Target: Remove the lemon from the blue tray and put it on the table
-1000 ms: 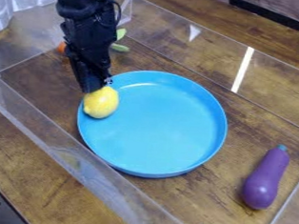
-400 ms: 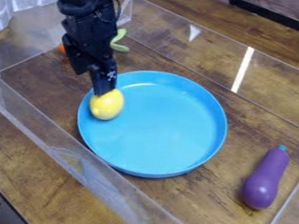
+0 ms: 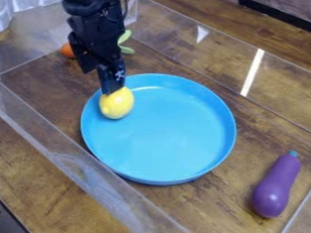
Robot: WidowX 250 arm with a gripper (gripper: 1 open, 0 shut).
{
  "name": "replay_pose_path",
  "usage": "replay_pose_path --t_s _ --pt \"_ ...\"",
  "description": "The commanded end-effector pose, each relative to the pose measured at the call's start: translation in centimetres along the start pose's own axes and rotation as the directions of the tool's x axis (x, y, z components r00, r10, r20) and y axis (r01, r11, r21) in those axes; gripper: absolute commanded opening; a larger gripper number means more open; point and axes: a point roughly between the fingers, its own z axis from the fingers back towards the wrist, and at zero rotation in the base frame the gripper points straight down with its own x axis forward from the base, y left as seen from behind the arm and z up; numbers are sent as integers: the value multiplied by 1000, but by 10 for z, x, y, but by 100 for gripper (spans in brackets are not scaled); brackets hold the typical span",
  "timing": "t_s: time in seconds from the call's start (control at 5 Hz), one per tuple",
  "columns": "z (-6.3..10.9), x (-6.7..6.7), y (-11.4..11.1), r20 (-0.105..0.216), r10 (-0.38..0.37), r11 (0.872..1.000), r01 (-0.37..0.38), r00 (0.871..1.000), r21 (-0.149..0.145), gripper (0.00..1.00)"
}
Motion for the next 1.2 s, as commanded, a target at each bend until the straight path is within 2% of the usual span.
replay_pose_path --t_s 0.0,0.4,0.6,0.8,1.0 --pt "-24 -5 -6 -47 -2 1000 1 999 -20 100" --pt "-44 -5 -9 -60 0 1000 -1 998 -19 100" --pt "-43 -5 -7 -61 7 1000 -8 998 -15 100" --pt "-42 -6 -4 -64 11 1000 -11 998 -9 0" --pt "-38 -7 1 -68 13 1000 -13 998 1 0"
